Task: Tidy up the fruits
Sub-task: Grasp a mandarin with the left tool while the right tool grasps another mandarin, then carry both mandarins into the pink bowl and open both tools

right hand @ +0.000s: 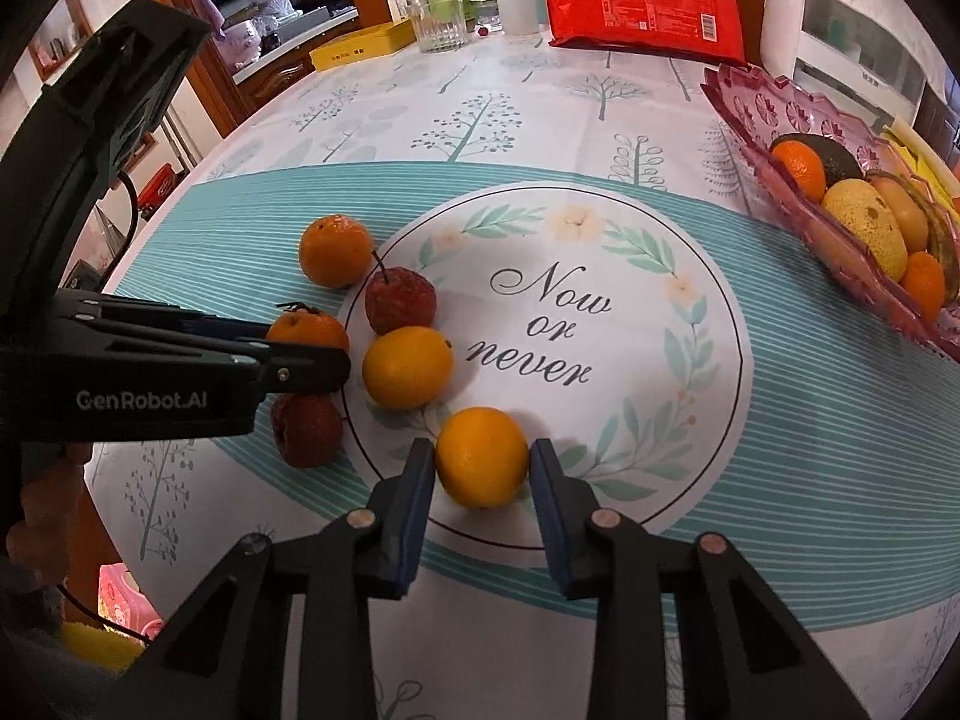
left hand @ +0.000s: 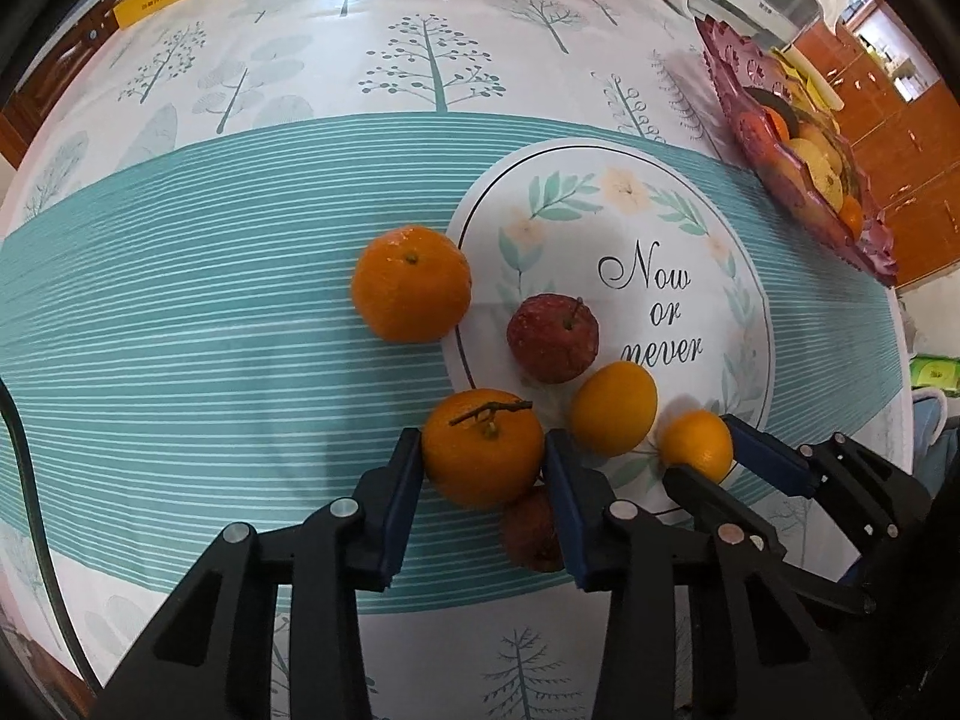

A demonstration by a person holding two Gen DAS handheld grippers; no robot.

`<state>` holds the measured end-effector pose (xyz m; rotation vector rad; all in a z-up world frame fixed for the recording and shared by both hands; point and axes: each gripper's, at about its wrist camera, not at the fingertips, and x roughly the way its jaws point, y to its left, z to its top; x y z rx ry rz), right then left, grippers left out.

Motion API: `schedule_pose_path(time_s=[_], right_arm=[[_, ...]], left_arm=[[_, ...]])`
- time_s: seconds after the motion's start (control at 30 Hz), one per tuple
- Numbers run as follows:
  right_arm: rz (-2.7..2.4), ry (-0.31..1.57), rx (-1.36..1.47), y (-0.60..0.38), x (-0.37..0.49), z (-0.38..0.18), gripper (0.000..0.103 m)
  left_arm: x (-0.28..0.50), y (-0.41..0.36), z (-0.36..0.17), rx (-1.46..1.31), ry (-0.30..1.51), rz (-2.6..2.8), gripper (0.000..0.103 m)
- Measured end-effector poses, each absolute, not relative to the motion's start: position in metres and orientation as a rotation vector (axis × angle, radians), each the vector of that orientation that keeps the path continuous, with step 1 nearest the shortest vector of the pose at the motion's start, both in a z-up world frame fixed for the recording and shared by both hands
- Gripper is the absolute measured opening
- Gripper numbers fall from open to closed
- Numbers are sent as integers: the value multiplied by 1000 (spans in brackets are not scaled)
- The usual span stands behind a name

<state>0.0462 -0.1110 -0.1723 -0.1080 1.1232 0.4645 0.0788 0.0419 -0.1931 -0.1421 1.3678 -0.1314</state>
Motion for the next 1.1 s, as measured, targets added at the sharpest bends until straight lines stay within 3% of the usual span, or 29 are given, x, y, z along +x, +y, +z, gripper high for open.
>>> schedule_pose_path(time_s=[0.37, 1.1], right_arm=[[445, 1066, -70, -125, 42, -151, 32], [160, 707, 94, -220, 67, -7, 32]], left_arm=[[73, 39, -174, -119, 1327, -128, 37], [122, -59, -11, 66, 923, -362, 37]])
